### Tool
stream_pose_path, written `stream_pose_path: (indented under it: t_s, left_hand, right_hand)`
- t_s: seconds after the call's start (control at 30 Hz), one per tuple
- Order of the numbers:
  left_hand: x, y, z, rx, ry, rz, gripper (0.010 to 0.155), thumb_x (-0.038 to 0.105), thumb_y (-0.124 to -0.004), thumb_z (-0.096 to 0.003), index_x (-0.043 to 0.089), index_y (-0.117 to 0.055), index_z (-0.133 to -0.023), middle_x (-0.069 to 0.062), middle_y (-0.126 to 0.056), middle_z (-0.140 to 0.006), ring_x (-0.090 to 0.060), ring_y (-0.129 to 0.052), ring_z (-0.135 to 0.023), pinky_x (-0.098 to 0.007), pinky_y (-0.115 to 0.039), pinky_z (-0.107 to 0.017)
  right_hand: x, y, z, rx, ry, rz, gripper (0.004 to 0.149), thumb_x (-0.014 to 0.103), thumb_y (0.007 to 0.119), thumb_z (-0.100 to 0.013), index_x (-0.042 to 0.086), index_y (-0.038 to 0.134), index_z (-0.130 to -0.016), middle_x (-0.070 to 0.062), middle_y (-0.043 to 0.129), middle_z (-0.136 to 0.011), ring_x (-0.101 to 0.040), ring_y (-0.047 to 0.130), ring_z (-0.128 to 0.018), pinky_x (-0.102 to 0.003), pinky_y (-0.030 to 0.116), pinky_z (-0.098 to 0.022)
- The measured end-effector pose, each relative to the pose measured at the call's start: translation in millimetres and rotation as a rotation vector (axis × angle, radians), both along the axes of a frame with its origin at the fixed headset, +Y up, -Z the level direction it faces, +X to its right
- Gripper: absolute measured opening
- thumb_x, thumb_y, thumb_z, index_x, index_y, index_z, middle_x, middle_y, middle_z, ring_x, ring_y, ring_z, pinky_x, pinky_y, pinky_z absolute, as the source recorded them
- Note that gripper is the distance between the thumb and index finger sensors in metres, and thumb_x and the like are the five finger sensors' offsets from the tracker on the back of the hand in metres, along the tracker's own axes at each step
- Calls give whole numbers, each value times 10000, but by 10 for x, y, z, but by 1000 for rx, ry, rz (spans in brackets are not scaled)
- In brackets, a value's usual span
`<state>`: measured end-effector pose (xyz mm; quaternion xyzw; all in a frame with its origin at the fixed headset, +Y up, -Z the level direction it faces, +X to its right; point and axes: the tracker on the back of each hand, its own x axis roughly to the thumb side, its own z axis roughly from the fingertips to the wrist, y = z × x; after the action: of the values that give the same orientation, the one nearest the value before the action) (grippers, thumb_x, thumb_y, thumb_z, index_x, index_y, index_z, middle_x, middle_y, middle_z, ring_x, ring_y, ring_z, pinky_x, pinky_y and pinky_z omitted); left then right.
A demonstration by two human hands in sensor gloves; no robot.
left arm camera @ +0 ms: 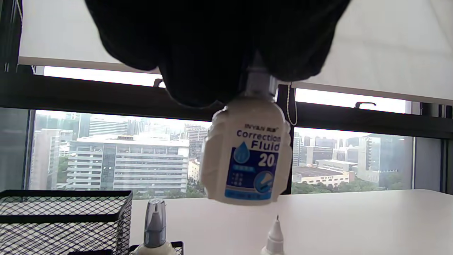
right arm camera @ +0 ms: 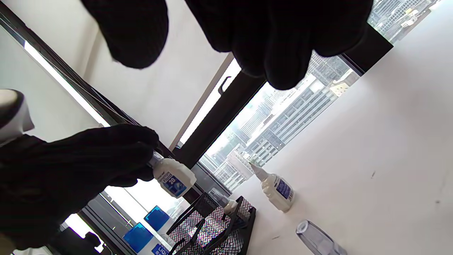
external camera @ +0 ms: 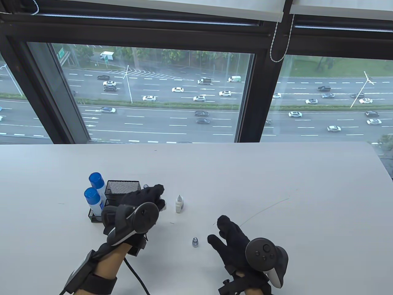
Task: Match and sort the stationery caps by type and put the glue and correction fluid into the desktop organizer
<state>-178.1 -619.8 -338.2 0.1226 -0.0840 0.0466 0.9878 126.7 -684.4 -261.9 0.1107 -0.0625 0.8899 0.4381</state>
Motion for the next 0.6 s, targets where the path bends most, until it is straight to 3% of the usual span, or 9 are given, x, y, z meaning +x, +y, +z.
stream_pose_path:
  t_s: [0.1, 0.27, 0.6]
  left_hand:
    - [-59, -130, -198, -85, 56, -39, 514, 450, -825, -530, 320, -717, -1016, 23, -918, -970, -203, -1007, -831, -496, -781, -665]
    - [-47, -310, -424, -100, 139, -136, 506, 450, -832, -522, 348, -717, -1004, 41, -912, -978, -193, -999, -845, -496, -775, -673]
    - [80, -608, -644, -105, 232, -337, 478, 469, -869, -491, 393, -754, -949, 89, -935, -946, -171, -999, -858, -504, -760, -692]
  right_hand:
    - [28, -29, -10, -32, 17, -44, 669, 476, 768, -538, 118, 603, -1079, -200, 712, -1031, -392, 830, -847, -606, 627, -681]
    - [27, -38, -18, -47, 31, -68, 663, 479, 759, -542, 119, 607, -1077, -204, 716, -1028, -393, 831, -845, -606, 629, -680]
    - [65, -37, -28, -58, 42, -103, 659, 485, 746, -547, 121, 607, -1078, -201, 717, -1028, -390, 834, -844, -602, 632, -680]
